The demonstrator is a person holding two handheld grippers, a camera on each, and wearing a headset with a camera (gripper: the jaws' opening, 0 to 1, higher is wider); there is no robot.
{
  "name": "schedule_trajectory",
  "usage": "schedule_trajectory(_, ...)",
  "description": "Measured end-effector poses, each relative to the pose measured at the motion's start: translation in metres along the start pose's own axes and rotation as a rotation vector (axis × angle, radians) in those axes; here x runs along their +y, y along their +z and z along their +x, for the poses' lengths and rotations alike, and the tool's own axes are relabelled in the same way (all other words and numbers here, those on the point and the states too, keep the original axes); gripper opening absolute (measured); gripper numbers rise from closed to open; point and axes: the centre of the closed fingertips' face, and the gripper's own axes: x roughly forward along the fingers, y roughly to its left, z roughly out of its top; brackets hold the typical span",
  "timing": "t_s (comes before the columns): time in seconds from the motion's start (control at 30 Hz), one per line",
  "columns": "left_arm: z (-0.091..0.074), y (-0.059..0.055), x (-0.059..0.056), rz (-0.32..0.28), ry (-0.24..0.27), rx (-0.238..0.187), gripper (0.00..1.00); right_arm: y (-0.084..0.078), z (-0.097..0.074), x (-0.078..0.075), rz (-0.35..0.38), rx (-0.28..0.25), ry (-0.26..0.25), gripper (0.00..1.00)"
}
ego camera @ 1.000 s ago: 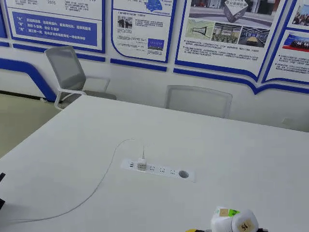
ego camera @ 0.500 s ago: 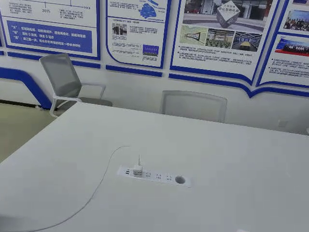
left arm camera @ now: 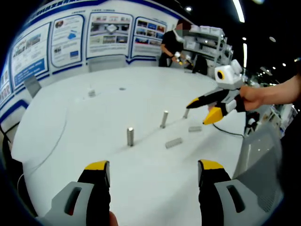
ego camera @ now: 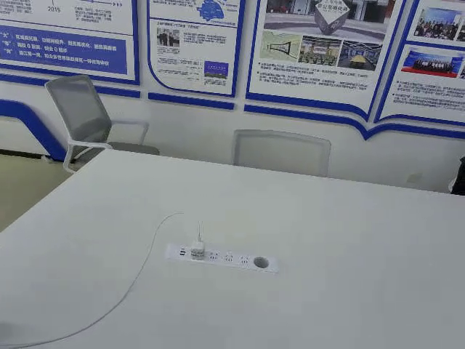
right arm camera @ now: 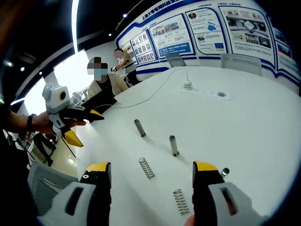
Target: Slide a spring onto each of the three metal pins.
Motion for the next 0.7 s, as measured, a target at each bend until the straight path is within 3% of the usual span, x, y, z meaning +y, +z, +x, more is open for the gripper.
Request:
schedule_trajectory(0.43,0.008,0.002,-0.005,0.012,-0.015,0.008,0.79,-0.017,-0.021,-0.003,0.064,-0.030,-0.024,0.76)
schedule_trajectory(0.7,0.014,0.003,-0.010,0.023,-0.031,0.022,0.81,-0.030,-0.028,0.000,0.081,-0.014,-0.029,0.79)
